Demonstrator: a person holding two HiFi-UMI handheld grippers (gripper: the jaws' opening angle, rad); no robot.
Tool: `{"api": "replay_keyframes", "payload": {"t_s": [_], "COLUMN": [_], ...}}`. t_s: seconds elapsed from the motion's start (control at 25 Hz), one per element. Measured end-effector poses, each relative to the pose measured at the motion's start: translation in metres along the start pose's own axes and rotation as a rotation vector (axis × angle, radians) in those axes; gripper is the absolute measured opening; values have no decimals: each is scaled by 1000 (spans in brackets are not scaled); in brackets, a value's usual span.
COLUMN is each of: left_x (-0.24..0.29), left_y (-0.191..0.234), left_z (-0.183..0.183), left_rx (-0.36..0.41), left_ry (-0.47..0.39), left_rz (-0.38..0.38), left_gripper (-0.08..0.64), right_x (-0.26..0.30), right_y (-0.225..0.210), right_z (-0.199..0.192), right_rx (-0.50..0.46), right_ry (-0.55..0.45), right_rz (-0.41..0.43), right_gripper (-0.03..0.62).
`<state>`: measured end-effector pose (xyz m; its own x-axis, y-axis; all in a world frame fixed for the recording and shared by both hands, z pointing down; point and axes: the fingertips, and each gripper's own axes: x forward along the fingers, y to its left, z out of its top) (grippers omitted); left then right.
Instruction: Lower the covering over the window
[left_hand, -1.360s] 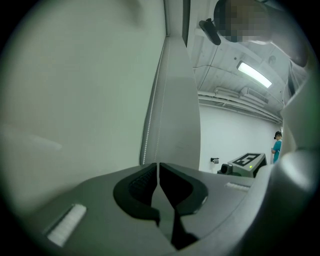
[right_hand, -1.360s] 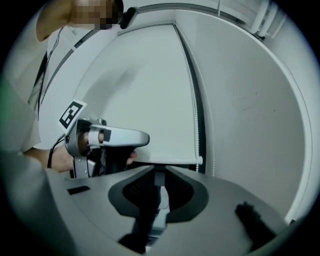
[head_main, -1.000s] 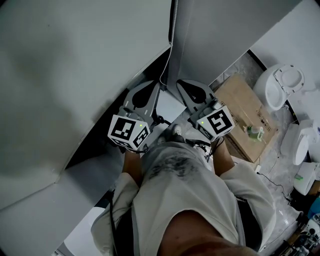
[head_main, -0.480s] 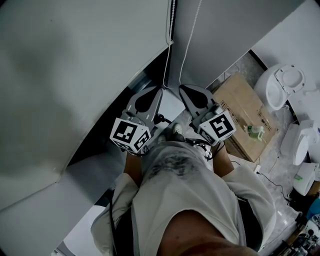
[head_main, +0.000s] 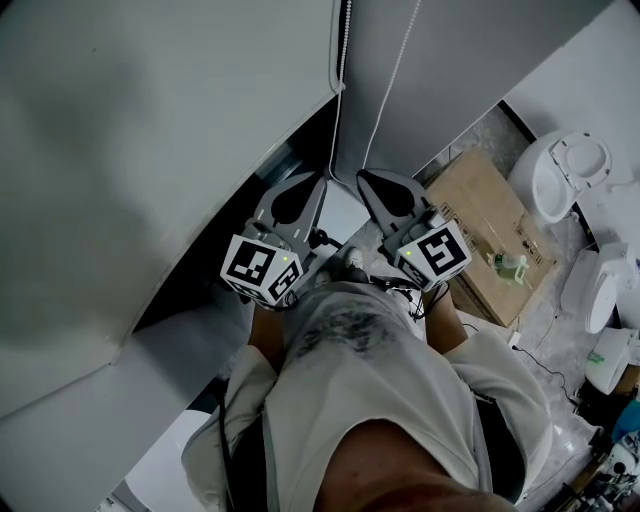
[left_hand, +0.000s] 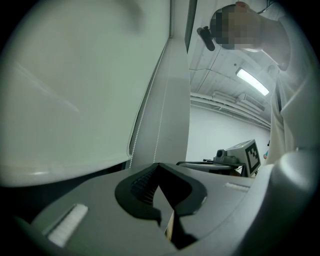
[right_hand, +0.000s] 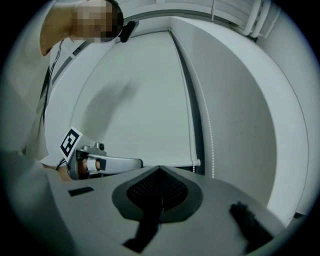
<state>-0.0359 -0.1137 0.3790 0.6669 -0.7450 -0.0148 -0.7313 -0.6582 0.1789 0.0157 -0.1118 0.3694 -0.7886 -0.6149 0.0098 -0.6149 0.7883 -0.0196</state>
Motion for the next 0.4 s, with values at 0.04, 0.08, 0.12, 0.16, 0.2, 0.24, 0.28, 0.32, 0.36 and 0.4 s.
{"api": "replay_keyframes", "payload": {"t_s": [0.04,0.08,0.12,0.16,0.2,0.24,0.28,0.32,0.36,0.4], "left_x": [0,0,0,0,-1,-1,-2,-3,-3,-4], "left_y": [0,0,1,1,1,2,3,3,3,4], "left_z": [-1,-2,-3,-4,-5,-5,-5,-5,-4,-4], "left_rx": [-1,-1,-2,-3,-4,-5,-5,-5,-5,-5], "left_ry": [2,4,6,7,8,8,8,8,8,8], "left_rz": [1,3,6,8,11,14,16,18,19,21], "left_gripper": [6,6,6,6,6,6,6,6,6,6], "right_x": [0,1,1,1,2,3,3,4,5,5], "right_y": [0,0,-1,-3,-3,-3,-2,-1,0,1], "right_z": [0,-1,-2,-5,-7,-8,-8,-8,-7,-7], "right_rx": [4,4,2,-2,-5,-7,-8,-9,-10,-11], "right_ry": [-5,-5,2,18,31,34,32,30,28,26], "right_rz": [4,5,3,-1,-2,1,5,9,13,16], "right_gripper": [15,15,15,15,15,15,15,15,15,15]}}
